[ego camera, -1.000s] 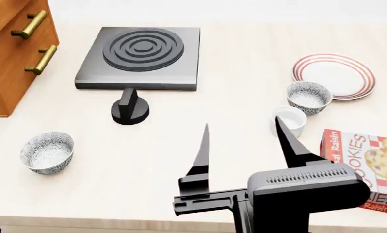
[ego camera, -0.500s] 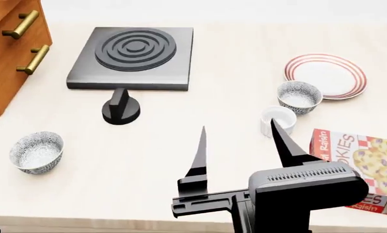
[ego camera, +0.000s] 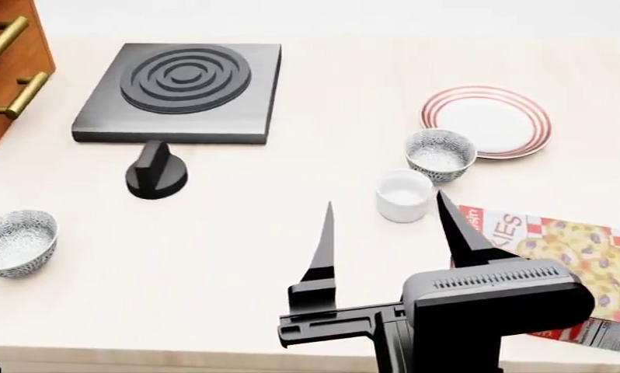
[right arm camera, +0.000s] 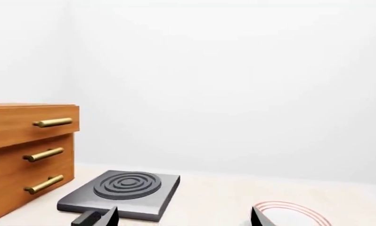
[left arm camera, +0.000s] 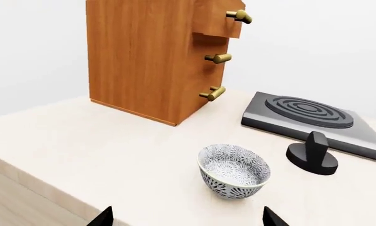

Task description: Pick the akita bowl between the plate and the ramekin and place it on the plate.

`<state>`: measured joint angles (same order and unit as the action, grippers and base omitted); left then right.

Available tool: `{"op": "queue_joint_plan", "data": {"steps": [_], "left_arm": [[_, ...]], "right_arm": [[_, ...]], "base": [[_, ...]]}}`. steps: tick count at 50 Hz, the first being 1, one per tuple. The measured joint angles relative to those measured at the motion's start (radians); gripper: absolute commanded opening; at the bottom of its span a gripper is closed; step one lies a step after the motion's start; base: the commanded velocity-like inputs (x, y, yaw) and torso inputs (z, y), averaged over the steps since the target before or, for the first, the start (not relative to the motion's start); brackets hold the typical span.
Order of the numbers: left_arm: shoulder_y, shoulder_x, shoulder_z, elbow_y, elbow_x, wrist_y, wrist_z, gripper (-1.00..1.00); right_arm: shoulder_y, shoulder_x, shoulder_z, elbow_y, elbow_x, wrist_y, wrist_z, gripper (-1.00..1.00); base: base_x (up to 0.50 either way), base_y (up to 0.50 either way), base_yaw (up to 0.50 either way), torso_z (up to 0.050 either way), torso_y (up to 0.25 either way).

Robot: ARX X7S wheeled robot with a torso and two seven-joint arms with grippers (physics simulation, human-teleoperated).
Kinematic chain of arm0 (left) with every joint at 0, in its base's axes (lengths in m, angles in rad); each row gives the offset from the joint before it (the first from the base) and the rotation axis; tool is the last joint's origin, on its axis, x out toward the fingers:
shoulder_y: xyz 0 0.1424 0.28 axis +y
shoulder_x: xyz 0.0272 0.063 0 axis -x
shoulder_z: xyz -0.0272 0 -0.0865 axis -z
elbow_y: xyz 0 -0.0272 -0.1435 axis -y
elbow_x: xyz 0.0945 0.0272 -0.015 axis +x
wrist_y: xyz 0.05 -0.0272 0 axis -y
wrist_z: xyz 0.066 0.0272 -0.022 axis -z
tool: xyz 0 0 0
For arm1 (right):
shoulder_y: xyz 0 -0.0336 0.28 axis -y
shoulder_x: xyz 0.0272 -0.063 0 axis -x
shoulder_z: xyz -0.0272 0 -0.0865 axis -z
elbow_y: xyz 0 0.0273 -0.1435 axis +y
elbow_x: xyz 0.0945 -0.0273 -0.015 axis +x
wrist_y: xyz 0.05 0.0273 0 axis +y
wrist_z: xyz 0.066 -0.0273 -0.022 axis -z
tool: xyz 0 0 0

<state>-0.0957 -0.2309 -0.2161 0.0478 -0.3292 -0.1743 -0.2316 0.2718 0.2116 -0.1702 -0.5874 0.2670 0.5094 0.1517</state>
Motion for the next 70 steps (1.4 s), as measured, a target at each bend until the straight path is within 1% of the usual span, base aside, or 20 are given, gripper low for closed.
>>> {"op": "queue_joint_plan", "data": {"steps": [70], "left_arm": [[0.004,-0.018,0.019,-0.002,-0.018,0.009,-0.026,1.0]], "right_arm": [[0.003,0.027,-0.001,0.004,0.051,-0.006,0.036,1.0]], "base": [[0.0,-0.16,0.0,0.0,0.0]]}}
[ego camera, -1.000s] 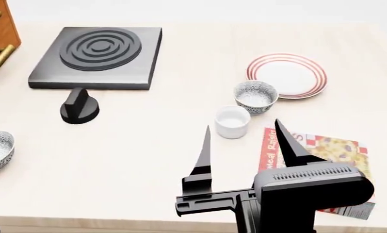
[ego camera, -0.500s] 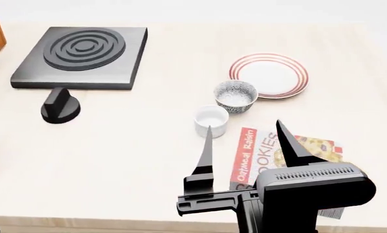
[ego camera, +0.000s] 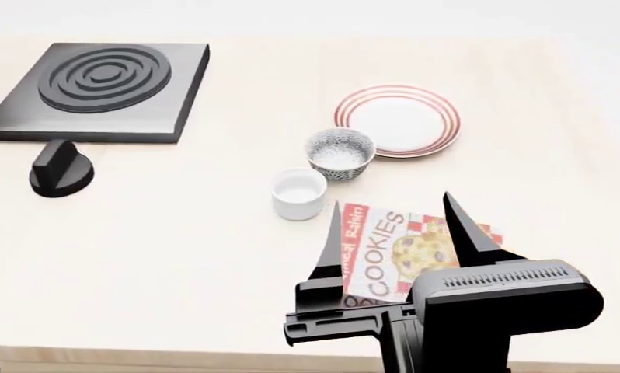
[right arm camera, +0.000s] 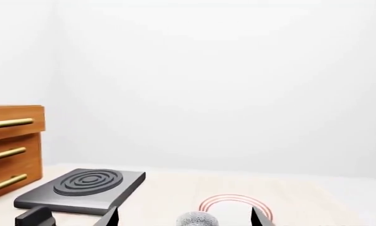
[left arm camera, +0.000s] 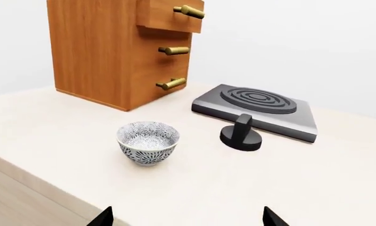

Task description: Pick the akita bowl between the plate and the ramekin and place it on the plate.

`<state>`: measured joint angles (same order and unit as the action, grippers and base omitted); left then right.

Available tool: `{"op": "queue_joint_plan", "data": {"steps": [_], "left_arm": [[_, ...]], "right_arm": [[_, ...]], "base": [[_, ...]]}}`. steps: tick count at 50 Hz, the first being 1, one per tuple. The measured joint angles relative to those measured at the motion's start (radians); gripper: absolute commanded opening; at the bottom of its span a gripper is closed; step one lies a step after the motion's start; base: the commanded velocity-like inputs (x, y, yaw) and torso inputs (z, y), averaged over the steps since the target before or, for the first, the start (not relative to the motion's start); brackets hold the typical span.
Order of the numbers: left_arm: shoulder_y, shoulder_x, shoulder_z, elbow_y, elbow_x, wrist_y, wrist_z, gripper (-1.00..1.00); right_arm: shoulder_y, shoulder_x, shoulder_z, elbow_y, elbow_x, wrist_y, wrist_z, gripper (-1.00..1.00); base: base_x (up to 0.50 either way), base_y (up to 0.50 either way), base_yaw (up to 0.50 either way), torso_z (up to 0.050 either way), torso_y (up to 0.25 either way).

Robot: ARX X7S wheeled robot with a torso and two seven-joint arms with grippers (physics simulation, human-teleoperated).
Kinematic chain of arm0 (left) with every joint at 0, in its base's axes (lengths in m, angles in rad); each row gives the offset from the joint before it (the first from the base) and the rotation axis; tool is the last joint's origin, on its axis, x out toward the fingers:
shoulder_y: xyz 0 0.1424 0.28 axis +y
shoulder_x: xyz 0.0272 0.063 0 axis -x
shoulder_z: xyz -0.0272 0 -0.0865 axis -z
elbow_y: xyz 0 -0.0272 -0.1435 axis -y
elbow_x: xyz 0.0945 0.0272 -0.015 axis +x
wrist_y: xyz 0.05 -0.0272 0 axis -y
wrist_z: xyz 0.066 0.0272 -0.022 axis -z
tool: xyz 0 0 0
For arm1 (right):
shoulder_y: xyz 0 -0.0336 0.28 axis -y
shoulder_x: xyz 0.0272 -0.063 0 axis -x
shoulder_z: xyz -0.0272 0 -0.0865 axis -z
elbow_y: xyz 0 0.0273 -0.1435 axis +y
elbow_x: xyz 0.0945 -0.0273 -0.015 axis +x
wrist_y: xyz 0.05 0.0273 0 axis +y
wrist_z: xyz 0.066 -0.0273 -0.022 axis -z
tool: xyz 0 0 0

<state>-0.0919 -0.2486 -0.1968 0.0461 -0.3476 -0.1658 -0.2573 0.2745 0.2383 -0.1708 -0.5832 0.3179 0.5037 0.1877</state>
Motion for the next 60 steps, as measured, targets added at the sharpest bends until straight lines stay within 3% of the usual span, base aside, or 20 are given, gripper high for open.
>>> {"op": "queue_joint_plan", "data": {"steps": [25,60], "left_arm": [[0.002,-0.005,0.008,-0.001,-0.006,0.002,-0.008,1.0],[0.005,-0.014,0.016,0.004,-0.016,0.004,-0.019,1.0]], "right_arm": [[0.004,0.011,-0.01,0.004,0.003,0.0,0.015,1.0],[0.011,0.025,-0.027,0.015,0.015,0.006,0.028,1.0]], "base": [[0.02,-0.08,0.0,0.0,0.0],[0.33,0.0,0.0,0.0,0.0]]}}
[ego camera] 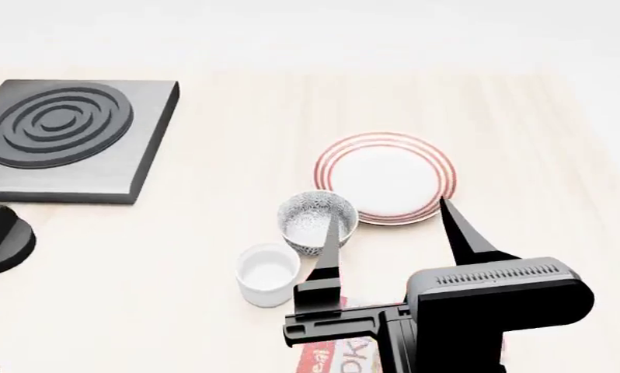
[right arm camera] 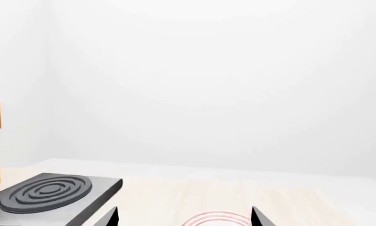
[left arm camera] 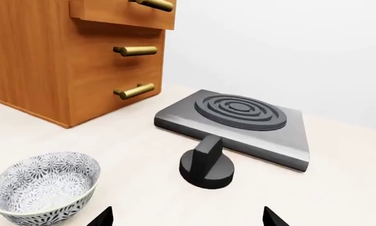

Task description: Pick the akita bowl between the plate and the ramekin and place it on the plate.

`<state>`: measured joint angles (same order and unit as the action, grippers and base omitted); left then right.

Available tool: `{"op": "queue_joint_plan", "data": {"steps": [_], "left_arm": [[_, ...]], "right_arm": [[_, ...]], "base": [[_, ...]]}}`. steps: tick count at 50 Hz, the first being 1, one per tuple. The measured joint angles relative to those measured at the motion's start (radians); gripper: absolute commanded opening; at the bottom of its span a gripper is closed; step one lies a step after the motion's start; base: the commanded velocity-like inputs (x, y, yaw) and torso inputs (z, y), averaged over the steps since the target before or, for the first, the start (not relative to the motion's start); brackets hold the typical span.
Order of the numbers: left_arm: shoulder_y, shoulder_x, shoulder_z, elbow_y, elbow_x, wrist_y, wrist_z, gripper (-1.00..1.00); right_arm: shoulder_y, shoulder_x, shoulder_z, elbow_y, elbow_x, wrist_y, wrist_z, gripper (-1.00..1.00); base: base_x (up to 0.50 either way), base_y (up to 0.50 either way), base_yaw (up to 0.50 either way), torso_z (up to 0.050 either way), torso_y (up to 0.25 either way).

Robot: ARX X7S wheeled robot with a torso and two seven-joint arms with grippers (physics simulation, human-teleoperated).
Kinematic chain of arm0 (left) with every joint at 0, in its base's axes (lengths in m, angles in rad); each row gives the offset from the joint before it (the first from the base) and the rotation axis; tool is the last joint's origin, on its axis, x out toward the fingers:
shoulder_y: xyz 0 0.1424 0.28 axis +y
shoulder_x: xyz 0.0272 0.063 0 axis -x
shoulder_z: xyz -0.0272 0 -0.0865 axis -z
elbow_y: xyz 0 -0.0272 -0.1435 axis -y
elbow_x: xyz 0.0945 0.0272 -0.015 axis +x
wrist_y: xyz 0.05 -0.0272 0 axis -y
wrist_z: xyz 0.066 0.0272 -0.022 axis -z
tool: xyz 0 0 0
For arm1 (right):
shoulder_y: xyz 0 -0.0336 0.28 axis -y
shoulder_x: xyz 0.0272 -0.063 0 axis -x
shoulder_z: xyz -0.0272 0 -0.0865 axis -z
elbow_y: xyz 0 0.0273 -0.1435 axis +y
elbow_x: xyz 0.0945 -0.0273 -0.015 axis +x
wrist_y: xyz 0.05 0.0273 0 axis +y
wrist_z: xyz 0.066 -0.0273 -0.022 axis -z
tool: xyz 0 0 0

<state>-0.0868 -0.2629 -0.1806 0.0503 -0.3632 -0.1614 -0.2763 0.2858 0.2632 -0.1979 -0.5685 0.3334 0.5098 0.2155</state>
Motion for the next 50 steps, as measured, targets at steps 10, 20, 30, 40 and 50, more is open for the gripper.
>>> {"op": "queue_joint_plan", "data": {"steps": [10,20,30,40,50], "left_arm": [[-0.001,-0.002,0.002,-0.003,-0.002,0.003,-0.002,1.0],[-0.002,-0.004,0.005,-0.006,-0.003,0.005,-0.005,1.0],[-0.002,-0.006,0.008,-0.008,-0.006,0.007,-0.008,1.0],[-0.001,-0.009,0.011,-0.009,-0.009,0.008,-0.012,1.0],[-0.003,-0.011,0.015,-0.013,-0.011,0.011,-0.014,1.0]], "right_arm": [[0.002,0.003,-0.007,0.004,0.001,-0.001,0.004,1.0],[0.005,0.006,-0.01,0.012,0.005,-0.004,0.007,1.0],[0.007,0.01,-0.013,0.016,0.01,-0.006,0.011,1.0],[0.007,0.013,-0.014,0.017,0.015,-0.007,0.017,1.0],[0.009,0.016,-0.013,0.018,0.023,-0.008,0.021,1.0]], "base": [[0.32,0.0,0.0,0.0,0.0],[0.32,0.0,0.0,0.0,0.0],[0.32,0.0,0.0,0.0,0.002],[0.31,0.0,0.0,0.0,0.0],[0.31,0.0,0.0,0.0,0.0]]}}
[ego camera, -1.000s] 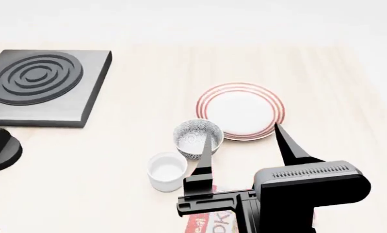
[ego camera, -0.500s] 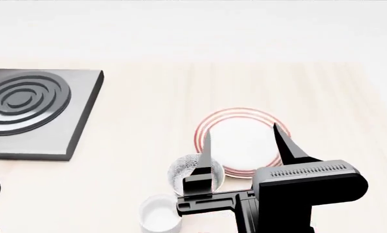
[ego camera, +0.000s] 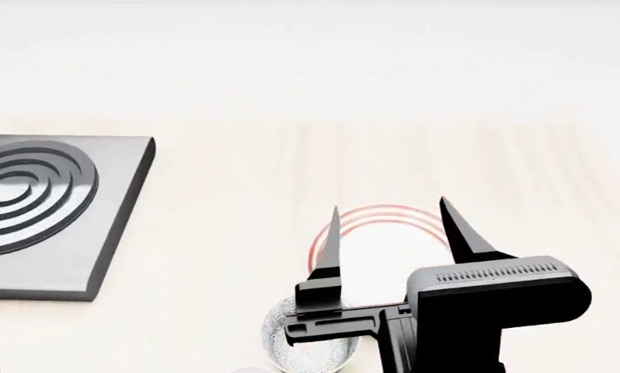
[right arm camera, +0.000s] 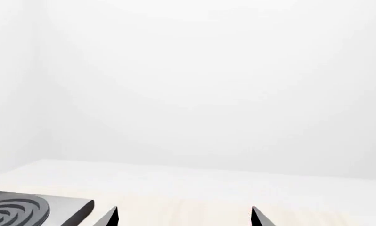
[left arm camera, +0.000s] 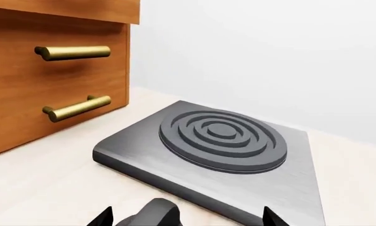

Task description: Pick the akita bowl between the plate and the ramekin and place it on the plate.

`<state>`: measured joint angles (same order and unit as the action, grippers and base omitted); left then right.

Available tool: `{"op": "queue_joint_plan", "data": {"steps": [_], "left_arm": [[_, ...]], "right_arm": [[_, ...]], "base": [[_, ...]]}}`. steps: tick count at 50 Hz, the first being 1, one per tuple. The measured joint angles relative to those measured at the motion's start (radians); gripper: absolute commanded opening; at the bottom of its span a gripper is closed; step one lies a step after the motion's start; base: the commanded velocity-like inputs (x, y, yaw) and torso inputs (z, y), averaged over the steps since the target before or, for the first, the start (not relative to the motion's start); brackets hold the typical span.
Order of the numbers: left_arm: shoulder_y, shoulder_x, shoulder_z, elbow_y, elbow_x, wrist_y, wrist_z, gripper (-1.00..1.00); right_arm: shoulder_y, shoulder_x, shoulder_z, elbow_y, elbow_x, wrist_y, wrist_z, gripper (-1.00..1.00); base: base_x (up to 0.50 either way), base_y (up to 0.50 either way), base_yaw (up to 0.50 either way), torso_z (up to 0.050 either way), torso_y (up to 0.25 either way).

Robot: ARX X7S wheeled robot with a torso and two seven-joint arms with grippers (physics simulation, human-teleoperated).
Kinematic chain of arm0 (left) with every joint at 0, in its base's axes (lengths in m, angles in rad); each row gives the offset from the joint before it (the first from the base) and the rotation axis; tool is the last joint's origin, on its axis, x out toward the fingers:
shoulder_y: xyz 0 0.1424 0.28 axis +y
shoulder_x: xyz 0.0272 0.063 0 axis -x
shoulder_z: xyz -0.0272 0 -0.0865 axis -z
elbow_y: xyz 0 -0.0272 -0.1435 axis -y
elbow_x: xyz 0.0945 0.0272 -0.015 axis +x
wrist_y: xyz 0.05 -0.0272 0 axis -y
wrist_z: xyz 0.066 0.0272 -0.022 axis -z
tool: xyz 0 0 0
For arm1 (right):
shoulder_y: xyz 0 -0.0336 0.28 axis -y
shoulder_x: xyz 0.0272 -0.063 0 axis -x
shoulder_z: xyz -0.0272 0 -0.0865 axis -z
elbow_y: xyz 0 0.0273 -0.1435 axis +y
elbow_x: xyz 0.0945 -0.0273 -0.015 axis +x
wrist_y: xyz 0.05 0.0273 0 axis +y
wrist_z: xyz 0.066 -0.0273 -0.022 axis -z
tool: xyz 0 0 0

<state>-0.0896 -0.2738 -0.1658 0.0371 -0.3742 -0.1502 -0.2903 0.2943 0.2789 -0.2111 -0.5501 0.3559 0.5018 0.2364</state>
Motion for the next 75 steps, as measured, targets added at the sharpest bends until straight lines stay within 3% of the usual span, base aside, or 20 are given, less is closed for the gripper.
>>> {"op": "queue_joint_plan", "data": {"steps": [29,75], "left_arm": [[-0.001,-0.006,0.008,-0.009,-0.007,0.008,-0.007,1.0],[-0.001,-0.015,0.019,-0.014,-0.018,0.011,-0.021,1.0]], "right_arm": [[0.018,-0.013,0.014,0.035,0.061,0.087,0.039,1.0],[0.201,-0.095,0.041,0.272,0.287,0.519,0.163,1.0]], "base": [[0.12,0.0,0.0,0.0,0.0],[0.0,0.0,0.0,0.0,0.0]]}}
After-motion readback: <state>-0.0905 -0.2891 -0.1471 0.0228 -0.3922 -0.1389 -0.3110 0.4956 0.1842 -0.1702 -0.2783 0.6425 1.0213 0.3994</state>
